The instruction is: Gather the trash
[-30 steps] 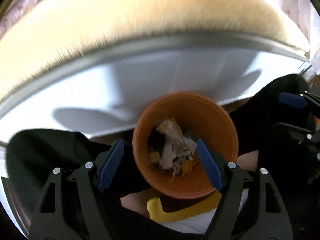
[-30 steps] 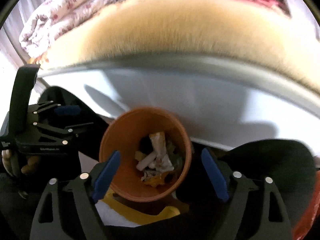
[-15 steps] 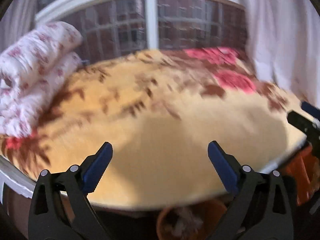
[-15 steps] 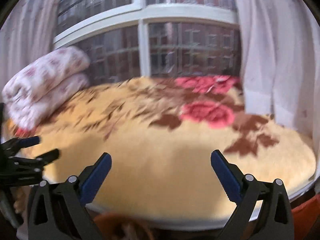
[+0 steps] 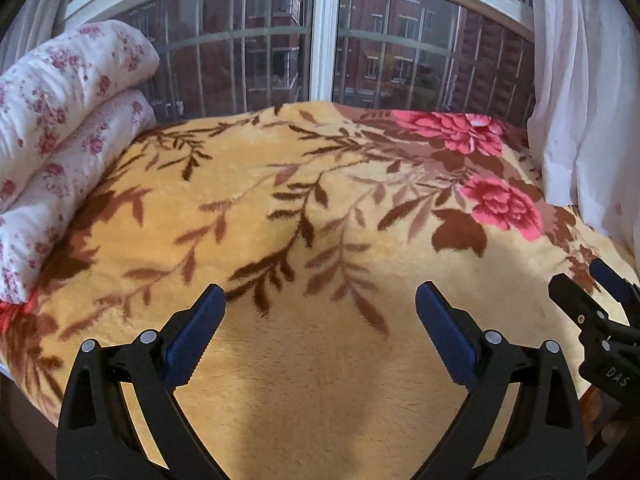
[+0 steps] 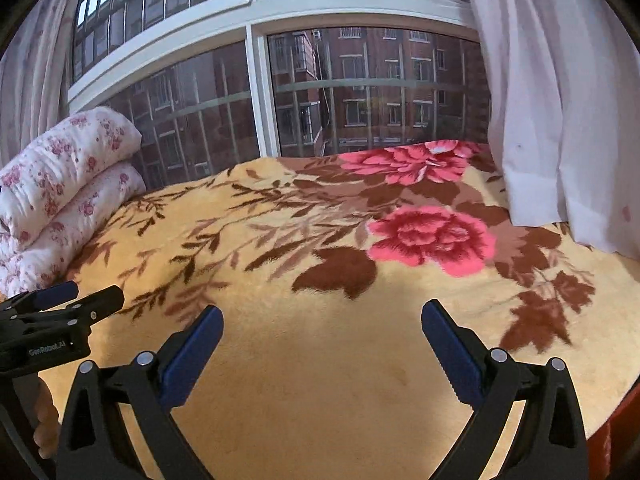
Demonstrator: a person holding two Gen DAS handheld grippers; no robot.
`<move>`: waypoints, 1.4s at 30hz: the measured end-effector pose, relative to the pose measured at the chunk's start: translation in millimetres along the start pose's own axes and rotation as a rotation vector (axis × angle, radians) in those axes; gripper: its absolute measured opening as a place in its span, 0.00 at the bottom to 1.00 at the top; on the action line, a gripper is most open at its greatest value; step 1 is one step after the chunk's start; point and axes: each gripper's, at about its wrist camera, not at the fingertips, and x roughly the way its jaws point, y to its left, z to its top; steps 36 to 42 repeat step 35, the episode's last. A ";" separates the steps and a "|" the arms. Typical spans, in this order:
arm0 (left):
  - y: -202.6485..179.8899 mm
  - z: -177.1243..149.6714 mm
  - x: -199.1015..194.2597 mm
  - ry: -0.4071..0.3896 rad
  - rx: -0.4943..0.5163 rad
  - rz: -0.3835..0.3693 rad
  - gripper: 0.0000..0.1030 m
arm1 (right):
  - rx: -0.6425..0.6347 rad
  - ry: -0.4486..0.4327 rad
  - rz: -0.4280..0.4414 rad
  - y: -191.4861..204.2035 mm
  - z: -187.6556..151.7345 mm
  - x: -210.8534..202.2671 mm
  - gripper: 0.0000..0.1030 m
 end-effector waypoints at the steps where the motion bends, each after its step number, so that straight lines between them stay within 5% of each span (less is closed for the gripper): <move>1: 0.7 -1.2 3.8 0.010 -0.004 -0.001 0.91 | -0.005 0.005 -0.004 1.1 -0.1 2.3 0.95; 42: 9.9 -0.4 37.4 0.083 -0.035 -0.010 0.93 | 0.008 0.063 -0.025 -0.6 8.1 35.3 0.95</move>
